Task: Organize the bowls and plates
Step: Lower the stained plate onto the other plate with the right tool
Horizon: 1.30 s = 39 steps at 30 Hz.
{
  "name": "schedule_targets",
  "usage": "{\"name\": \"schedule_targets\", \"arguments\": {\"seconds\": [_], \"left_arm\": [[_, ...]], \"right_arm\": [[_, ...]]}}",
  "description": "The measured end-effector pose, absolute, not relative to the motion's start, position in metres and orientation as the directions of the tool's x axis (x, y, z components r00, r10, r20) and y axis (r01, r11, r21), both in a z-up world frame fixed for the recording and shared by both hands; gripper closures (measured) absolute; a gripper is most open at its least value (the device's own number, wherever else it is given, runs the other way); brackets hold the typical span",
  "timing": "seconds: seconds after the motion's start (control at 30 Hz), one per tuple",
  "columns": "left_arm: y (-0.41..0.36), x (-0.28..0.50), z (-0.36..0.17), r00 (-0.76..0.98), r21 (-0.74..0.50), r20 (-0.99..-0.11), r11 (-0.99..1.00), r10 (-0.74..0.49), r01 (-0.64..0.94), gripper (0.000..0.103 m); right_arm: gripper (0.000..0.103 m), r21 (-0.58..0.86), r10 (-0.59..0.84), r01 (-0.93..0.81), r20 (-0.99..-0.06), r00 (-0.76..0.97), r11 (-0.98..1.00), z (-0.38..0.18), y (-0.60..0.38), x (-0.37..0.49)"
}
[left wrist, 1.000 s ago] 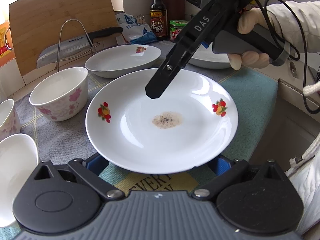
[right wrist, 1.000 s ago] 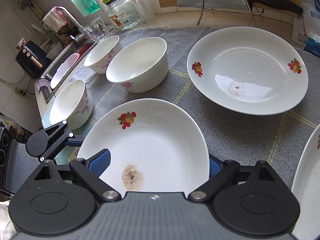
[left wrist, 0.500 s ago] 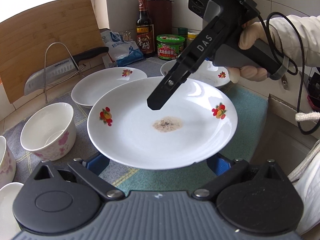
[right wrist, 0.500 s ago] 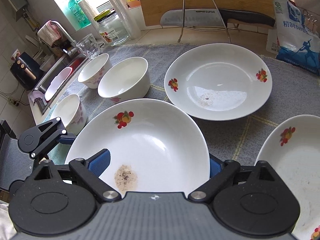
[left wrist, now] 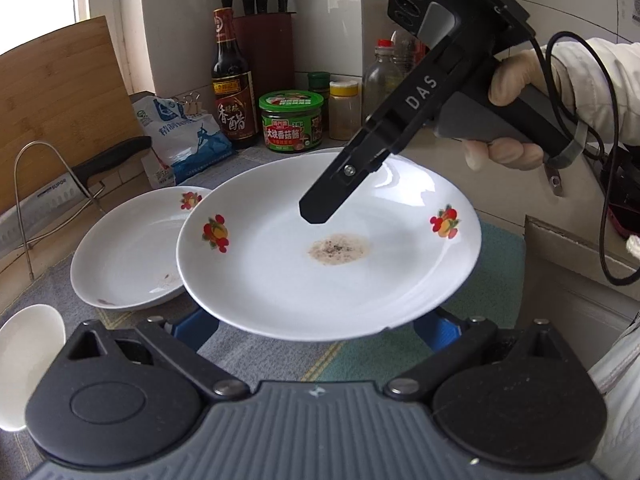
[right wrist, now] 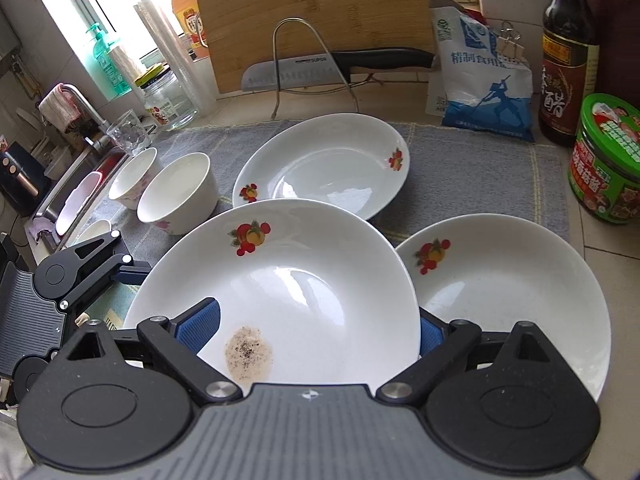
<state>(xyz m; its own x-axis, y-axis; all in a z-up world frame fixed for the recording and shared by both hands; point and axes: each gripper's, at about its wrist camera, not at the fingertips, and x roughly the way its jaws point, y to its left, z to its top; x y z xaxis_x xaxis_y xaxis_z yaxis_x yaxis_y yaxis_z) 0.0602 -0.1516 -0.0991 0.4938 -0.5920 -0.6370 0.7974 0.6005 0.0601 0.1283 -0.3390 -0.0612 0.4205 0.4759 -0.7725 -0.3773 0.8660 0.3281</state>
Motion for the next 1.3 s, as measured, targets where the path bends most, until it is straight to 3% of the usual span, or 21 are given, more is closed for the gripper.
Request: {"name": "schedule_targets", "arguments": {"seconds": [0.6,1.3], "left_arm": [[-0.218,0.103,-0.112,0.440,0.071,-0.651,0.527,-0.619,0.847,0.001],[-0.240,0.117,-0.124,0.407,0.061,-0.704,0.522,-0.582,0.851,0.001]], "right_arm": [[0.004,0.322,0.414,-0.264,-0.775,0.477,0.909,-0.074,-0.415,0.135],[0.004,0.336,0.403,-0.222,-0.777,0.483,0.915,-0.090,-0.430,0.143]]}}
